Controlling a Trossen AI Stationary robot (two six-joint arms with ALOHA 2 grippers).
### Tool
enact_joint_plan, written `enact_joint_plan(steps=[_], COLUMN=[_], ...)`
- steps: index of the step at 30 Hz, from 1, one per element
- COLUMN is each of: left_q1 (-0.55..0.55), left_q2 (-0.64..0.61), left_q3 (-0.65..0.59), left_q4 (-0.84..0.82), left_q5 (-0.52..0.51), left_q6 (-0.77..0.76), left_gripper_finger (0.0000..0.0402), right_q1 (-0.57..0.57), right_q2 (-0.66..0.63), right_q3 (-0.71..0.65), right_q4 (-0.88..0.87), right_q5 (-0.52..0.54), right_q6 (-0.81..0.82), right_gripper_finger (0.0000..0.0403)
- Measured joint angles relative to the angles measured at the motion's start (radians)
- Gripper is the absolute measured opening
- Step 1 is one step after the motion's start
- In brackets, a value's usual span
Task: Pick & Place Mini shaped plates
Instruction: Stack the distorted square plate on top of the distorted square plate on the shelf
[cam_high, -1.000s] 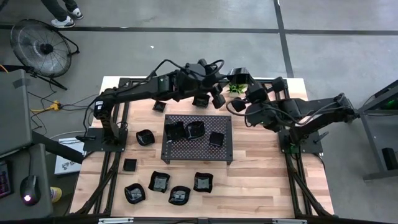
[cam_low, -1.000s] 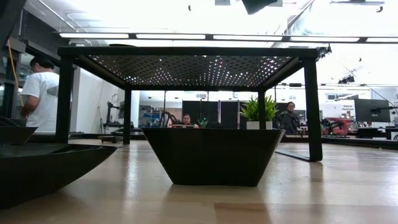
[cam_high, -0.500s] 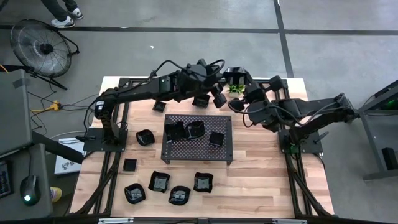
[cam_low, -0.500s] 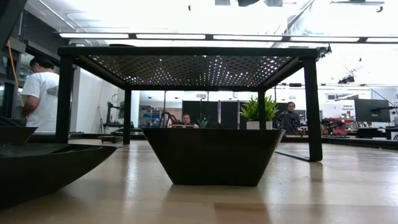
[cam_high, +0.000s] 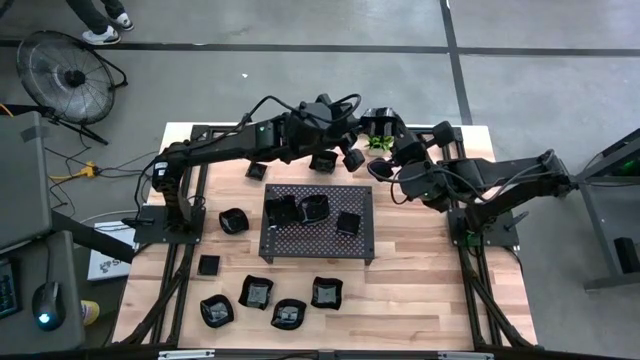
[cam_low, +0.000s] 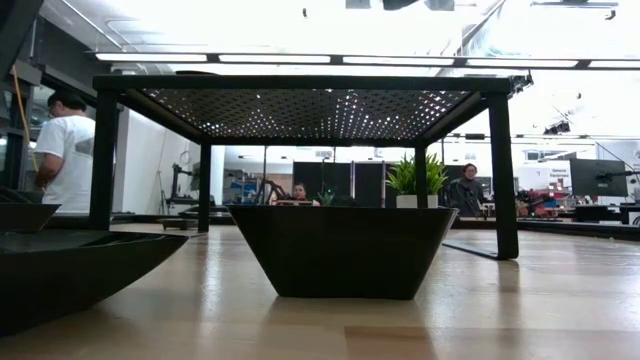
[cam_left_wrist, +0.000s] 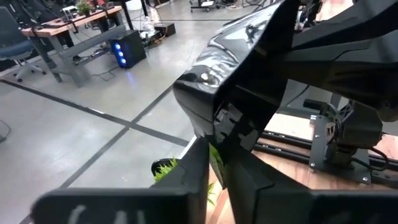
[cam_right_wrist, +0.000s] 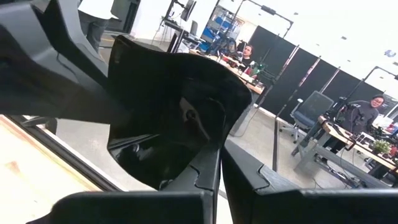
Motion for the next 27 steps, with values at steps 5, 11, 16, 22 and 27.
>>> enact_joint_plan(steps=[5, 11, 16, 22, 27], left_q1=[0.001, 0.001, 0.001, 0.001, -0.001], left_q2=[0.000, 0.000, 0.000, -0.001, -0.001], left_q3=[0.000, 0.000, 0.000, 0.000, 0.001], left_q4=[0.000, -0.001, -0.001, 0.000, -0.002], left_q5=[-0.013, -0.015, -0.015, -0.016, 0.000], left_q6=[-0.002, -0.002, -0.002, 0.001, 0.002], left_gripper_finger=[0.0004, 0.0003, 0.0002, 0.0001, 0.0001], right_q1=[0.000, 0.000, 0.002, 0.003, 0.002], right_q2=[-0.001, -0.001, -0.001, -0.019, -0.053], right_q3=[0.000, 0.000, 0.000, 0.000, 0.000], right_q4=[0.000, -0.001, -0.002, 0.027, 0.056], right_q5=[-0.019, -0.032, -0.060, -0.121, -0.156], right_q6=[0.000, 0.000, -0.046, -0.053, -0.053], right_gripper_finger=[0.0012, 0.0012, 0.0024, 0.0096, 0.0168])
